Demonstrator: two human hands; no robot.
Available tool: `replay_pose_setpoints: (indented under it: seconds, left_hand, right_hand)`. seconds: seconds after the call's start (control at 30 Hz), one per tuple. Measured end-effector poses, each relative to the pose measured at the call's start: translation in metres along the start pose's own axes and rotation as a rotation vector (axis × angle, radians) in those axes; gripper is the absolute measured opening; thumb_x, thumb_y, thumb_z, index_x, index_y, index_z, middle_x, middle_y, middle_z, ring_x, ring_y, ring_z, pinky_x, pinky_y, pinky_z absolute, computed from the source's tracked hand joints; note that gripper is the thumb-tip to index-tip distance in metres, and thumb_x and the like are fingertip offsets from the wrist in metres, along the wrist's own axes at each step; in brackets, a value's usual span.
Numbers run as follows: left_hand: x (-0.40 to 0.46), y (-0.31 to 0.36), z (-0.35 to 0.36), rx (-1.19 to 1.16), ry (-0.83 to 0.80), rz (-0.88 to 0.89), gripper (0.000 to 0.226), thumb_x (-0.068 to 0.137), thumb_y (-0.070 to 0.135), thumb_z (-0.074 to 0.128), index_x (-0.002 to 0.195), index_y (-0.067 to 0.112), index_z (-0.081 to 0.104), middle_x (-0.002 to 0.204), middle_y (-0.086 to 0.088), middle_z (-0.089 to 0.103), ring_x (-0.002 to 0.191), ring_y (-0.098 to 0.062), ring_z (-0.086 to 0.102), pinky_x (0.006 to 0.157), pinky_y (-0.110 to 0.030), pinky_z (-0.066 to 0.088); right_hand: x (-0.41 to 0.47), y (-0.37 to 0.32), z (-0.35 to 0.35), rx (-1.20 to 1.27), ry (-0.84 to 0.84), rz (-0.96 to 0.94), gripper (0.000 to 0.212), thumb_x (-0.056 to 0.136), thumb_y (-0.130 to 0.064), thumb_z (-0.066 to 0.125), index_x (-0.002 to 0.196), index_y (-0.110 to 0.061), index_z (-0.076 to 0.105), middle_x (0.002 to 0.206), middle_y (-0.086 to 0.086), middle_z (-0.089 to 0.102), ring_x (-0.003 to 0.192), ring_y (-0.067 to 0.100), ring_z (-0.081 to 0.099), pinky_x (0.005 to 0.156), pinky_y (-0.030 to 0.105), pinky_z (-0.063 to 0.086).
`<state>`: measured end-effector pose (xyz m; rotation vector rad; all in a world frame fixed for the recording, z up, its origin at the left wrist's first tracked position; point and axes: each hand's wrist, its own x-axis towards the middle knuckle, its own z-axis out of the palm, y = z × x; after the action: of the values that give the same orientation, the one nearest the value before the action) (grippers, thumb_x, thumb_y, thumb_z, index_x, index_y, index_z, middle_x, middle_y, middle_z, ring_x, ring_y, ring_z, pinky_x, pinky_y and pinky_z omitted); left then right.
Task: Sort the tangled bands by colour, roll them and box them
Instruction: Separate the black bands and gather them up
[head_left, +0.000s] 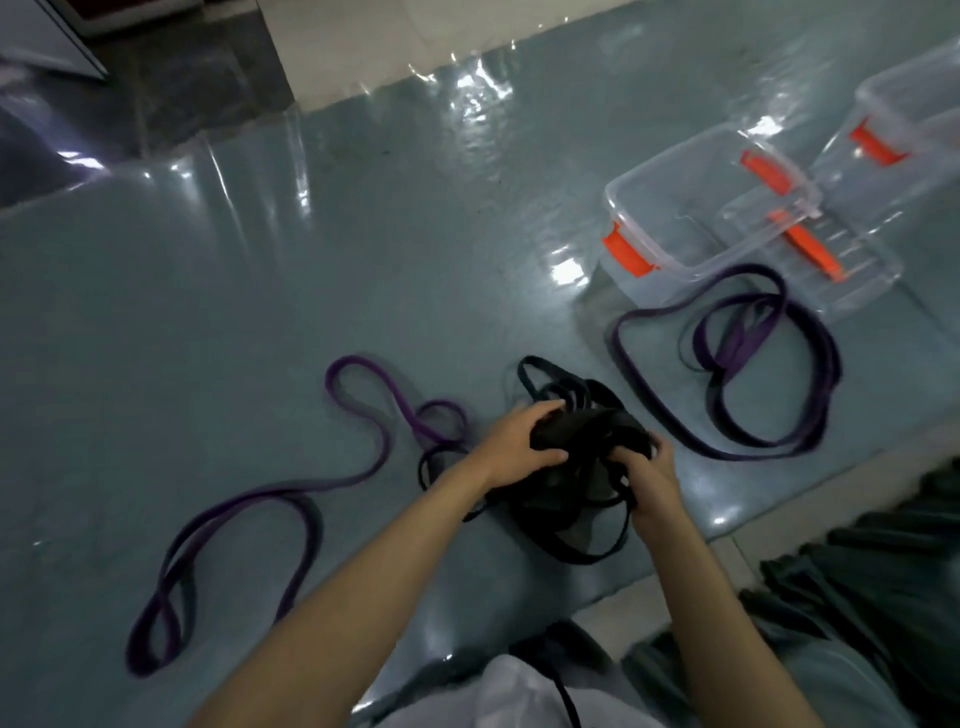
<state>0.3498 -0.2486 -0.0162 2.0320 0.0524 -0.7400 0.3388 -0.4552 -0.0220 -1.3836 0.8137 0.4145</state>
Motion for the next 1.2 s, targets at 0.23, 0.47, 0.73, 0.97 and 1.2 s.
replay_pose_setpoints:
  seconds: [0.23,0.47,0.73,0.97,1.2]
  left_hand:
    - [-0.011,-0.032,0.018,0.309,0.189,-0.165,0.091,0.083,0.087,0.054,0.160,0.045,0.028,0.161,-0.002,0.041,0.149,-0.035,0.033,0.119,-0.057,0.033]
    - [-0.012,-0.034,0.013,-0.183,-0.079,-0.077,0.073,0.094,0.077,0.053,0.156,0.043,0.033,0.157,0.003,0.049,0.140,-0.016,0.048,0.105,-0.029,0.037]
    - [-0.041,-0.016,0.029,-0.549,0.044,-0.006,0.051,0.110,0.049,0.046,0.158,0.033,0.041,0.156,0.009,0.049,0.145,-0.008,0.045,0.102,-0.012,0.041]
    - [-0.058,0.019,0.053,-0.588,0.073,0.105,0.054,0.089,0.067,0.063,0.139,0.056,0.047,0.138,0.016,0.062,0.125,-0.002,0.063,0.102,-0.028,0.053]
    - [-0.044,0.087,0.096,-0.633,0.072,0.227,0.050,0.090,0.058,0.071,0.136,0.051,0.053,0.129,0.021,0.068,0.123,-0.005,0.066,0.099,-0.032,0.057]
  right_hand:
    - [-0.035,0.043,-0.032,-0.200,-0.109,-0.115,0.071,0.090,-0.055,0.076,0.152,-0.049,0.042,0.146,-0.021,0.055,0.133,0.014,0.056,0.104,0.039,0.054]
    - [-0.066,0.067,0.020,0.037,-0.182,-0.171,0.058,0.107,-0.057,0.043,0.157,-0.028,0.045,0.154,-0.001,0.057,0.142,0.019,0.054,0.120,0.047,0.043]
    - [-0.094,0.071,0.036,0.214,-0.168,-0.166,0.068,0.106,-0.070,0.025,0.142,-0.028,0.065,0.144,0.009,0.066,0.129,0.022,0.066,0.093,0.023,0.059]
    - [-0.111,0.050,0.007,0.305,-0.116,-0.179,0.053,0.108,-0.059,0.033,0.124,-0.034,0.077,0.129,0.009,0.075,0.122,0.026,0.071,0.091,0.036,0.061]
    - [-0.112,0.015,-0.060,0.484,-0.069,-0.203,0.051,0.107,-0.052,0.038,0.125,-0.025,0.077,0.128,0.013,0.075,0.122,0.031,0.070,0.103,0.052,0.056]
